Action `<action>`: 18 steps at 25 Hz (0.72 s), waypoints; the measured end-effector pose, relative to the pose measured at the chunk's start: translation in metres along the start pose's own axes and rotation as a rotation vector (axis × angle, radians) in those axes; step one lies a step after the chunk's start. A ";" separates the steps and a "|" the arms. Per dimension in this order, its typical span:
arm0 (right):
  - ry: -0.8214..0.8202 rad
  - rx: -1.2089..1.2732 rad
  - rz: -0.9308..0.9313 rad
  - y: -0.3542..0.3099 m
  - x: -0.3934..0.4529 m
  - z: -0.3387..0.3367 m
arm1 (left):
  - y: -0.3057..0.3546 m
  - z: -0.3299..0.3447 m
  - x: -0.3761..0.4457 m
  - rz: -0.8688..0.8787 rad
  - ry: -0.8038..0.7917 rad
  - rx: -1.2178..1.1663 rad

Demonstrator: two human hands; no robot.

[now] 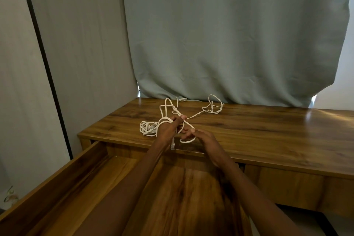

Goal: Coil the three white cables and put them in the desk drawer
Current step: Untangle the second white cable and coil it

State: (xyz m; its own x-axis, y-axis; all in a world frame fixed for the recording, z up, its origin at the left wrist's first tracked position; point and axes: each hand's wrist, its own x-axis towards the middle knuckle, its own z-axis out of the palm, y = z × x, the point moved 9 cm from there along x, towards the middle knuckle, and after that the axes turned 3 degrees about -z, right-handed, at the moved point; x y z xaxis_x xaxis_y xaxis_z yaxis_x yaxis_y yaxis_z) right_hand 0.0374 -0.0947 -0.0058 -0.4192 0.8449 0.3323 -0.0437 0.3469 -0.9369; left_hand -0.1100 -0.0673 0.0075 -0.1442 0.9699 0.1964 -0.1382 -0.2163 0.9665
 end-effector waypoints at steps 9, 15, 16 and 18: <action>0.497 -0.268 -0.174 -0.031 0.019 -0.072 | -0.001 -0.008 -0.016 0.200 -0.186 1.086; 0.788 -0.225 -0.158 -0.033 0.026 -0.127 | 0.008 -0.015 -0.039 0.362 -0.274 1.242; 0.822 -0.236 -0.144 -0.035 0.026 -0.137 | 0.009 -0.022 -0.041 0.354 -0.265 1.238; 0.869 -0.265 -0.107 -0.032 0.025 -0.153 | 0.017 -0.041 -0.040 0.366 -0.143 1.224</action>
State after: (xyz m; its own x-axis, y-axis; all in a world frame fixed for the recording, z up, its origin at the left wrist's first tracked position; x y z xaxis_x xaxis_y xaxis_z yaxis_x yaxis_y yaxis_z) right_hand 0.1671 -0.0223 0.0488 0.4097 0.7749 0.4813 0.2113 0.4327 -0.8764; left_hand -0.1472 -0.1141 0.0089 0.1336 0.8958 0.4239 0.8832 -0.3016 0.3591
